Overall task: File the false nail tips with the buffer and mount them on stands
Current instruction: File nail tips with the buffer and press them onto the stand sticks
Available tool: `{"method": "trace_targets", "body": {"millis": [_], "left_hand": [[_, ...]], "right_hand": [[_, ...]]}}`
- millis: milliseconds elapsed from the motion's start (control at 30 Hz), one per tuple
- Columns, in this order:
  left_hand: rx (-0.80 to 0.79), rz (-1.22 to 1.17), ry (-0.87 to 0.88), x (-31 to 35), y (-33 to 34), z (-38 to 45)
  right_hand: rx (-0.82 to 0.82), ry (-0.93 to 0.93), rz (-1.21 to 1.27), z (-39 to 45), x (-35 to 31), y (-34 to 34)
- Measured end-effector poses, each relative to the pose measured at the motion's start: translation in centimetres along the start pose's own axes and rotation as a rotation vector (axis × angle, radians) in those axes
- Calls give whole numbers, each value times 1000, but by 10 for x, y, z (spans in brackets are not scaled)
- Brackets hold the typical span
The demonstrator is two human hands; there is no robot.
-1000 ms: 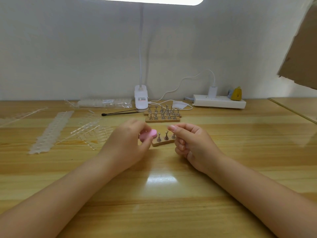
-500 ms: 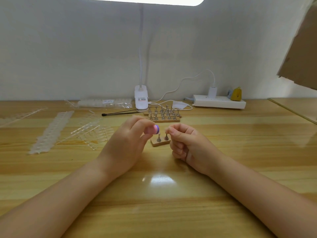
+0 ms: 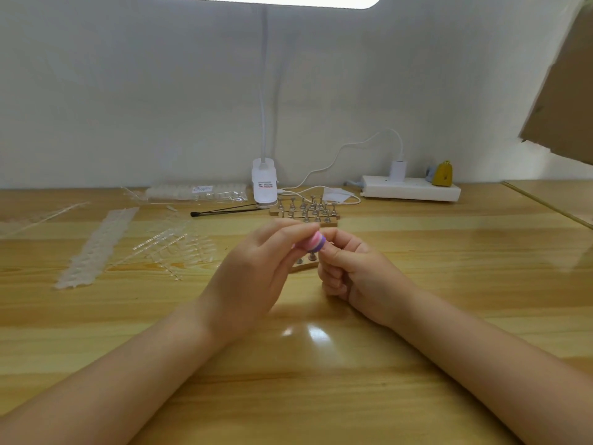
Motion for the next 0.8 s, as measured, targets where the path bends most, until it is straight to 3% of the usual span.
{"method": "trace_targets", "body": {"millis": [133,233,333,467,633,800], "left_hand": [[-14,149,-86,-12,-3,-6],[37,144,-45,-1,-5,-3],[-49,185,-6,6,4,-2],[-54,261,-116,-10,-4,-5],[-84,231,47,19,6,1],[-98,258,-148,-15,-3,-5]], "right_hand": [[18,2,6,0,0,-3],[14,0,-4,0,-1,-1],[-8,23,-13,0,0,2],[-4,69,20,-1,2,1],[-17,72,1,0,2,4],[11,112,33,-1,5,0]]}}
Point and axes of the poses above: each hand's wrist, its own z-axis towards the middle knuckle, its own y-axis out of the palm, x = y × z, the point moved 10 cm from there along z, towards the middle knuckle, and after that the axes turned 15 degrees about -x, right-handed, at the moved point
